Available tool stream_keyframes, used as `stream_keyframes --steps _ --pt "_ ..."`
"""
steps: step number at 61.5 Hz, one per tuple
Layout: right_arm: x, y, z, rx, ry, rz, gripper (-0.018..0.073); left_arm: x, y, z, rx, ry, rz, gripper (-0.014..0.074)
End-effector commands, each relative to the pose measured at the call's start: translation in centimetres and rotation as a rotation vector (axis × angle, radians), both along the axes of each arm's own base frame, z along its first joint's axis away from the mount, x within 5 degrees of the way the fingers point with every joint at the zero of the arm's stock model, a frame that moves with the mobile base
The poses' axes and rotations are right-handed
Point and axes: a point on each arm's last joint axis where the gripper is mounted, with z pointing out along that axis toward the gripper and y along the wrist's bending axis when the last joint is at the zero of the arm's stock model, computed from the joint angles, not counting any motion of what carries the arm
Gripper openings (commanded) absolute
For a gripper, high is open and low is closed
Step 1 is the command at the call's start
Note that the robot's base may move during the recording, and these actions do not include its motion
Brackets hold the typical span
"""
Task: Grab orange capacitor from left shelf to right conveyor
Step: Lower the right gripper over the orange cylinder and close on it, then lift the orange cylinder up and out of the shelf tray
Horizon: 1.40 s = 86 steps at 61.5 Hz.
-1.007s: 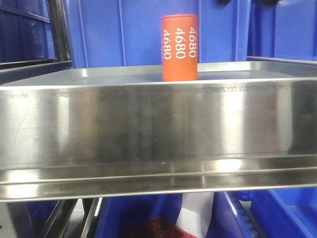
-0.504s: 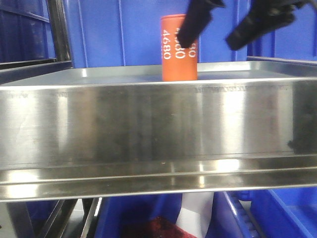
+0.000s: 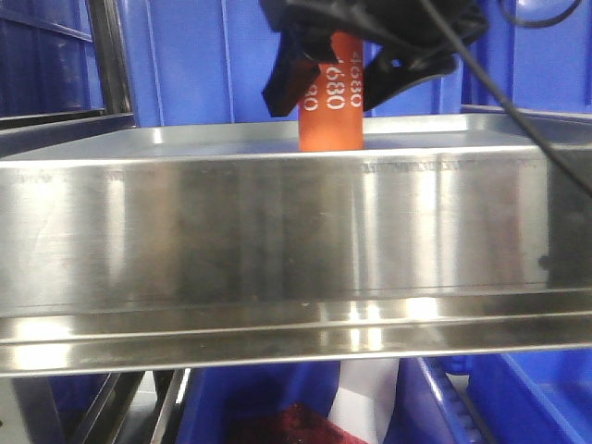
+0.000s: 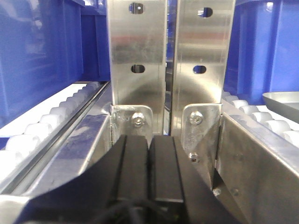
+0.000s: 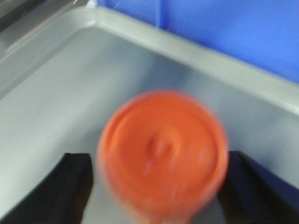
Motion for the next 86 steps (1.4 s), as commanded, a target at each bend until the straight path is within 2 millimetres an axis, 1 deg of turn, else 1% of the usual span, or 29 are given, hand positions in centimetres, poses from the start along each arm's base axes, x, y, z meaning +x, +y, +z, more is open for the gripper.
stream_keyframes --steps 1,2,6,7,11,16,21,25,29,30,35,39,40,41,47,54,61,62,70,77,86 --pt "0.4 0.1 2.7 0.078 -0.13 -0.015 0.0321 -0.2 0.0 1.0 -0.01 -0.096 -0.004 -0.0105" --pt "0.4 0.1 2.7 0.078 -0.13 -0.016 0.0251 -0.2 0.0 1.0 -0.01 -0.096 -0.004 -0.0105" --pt "0.4 0.0 2.7 0.077 -0.128 -0.017 0.0057 -0.2 0.0 1.0 -0.01 -0.096 -0.004 -0.0105" --pt "0.4 0.0 2.7 0.077 -0.127 -0.017 0.0028 -0.2 0.0 1.0 -0.017 -0.095 -0.005 -0.0105" --pt "0.4 0.0 2.8 0.081 -0.129 -0.019 0.0076 -0.2 0.0 1.0 -0.01 -0.096 -0.004 -0.0105" --pt "0.1 -0.2 3.3 0.089 -0.14 -0.018 0.005 -0.2 0.0 1.0 -0.01 -0.096 -0.004 -0.0105" --pt "-0.5 -0.6 4.3 0.102 -0.161 -0.016 0.0051 -0.2 0.0 1.0 -0.01 -0.096 -0.004 -0.0105" --pt "-1.5 -1.2 5.8 0.119 -0.185 -0.01 0.0051 -0.2 0.0 1.0 -0.01 -0.096 -0.004 -0.0105" --pt "-2.6 -1.8 6.8 0.126 -0.195 -0.004 0.0051 -0.2 0.0 1.0 -0.01 -0.096 -0.004 -0.0105" --pt "-3.2 -2.3 7.5 0.134 -0.205 -0.001 0.0051 -0.2 0.0 1.0 -0.01 -0.096 -0.004 -0.0105" --pt "-5.5 -3.8 8.9 0.163 -0.25 0.002 0.0053 -0.2 0.0 1.0 -0.01 -0.096 -0.004 -0.0105" --pt "-7.4 -5.1 9.7 0.185 -0.296 0.001 0.0057 -0.2 0.0 1.0 -0.01 -0.096 -0.004 -0.0105" --pt "-7.9 -5.4 9.6 0.188 -0.303 0.001 0.0057 -0.2 0.0 1.0 -0.01 -0.096 -0.004 -0.0105" --pt "-8.6 -5.9 10.0 0.202 -0.324 0.0 0.0057 -0.2 0.0 1.0 -0.01 -0.096 -0.004 -0.0105" --pt "-11.9 -8.1 10.5 0.244 -0.387 -0.002 0.0057 -0.2 0.0 1.0 -0.01 -0.096 -0.004 -0.0105" --pt "-15.9 -10.8 10.3 0.292 -0.459 0.0 0.0057 -0.2 0.0 1.0 -0.01 -0.096 -0.004 -0.0105" --pt "-19.1 -13.0 9.8 0.333 -0.544 0.0 0.0057 -0.2 0.0 1.0 -0.01 -0.096 -0.004 -0.0105" --pt "-19.8 -13.5 9.9 0.341 -0.57 0.0 0.0057 -0.2 0.0 1.0 -0.01 -0.096 -0.004 -0.0105" --pt "-23.3 -15.9 8.1 0.364 -0.682 -0.002 0.0057 -0.2 0.0 1.0 -0.01 -0.096 -0.004 -0.0105" --pt "-25.8 -17.6 6.6 0.416 -0.775 -0.009 0.0057 -0.2 0.0 1.0 -0.01 -0.096 -0.004 -0.0105" --pt "-26.9 -18.5 5.1 0.403 -0.846 -0.016 0.0057 -0.2 0.0 1.0 -0.01 -0.096 -0.004 -0.0105"
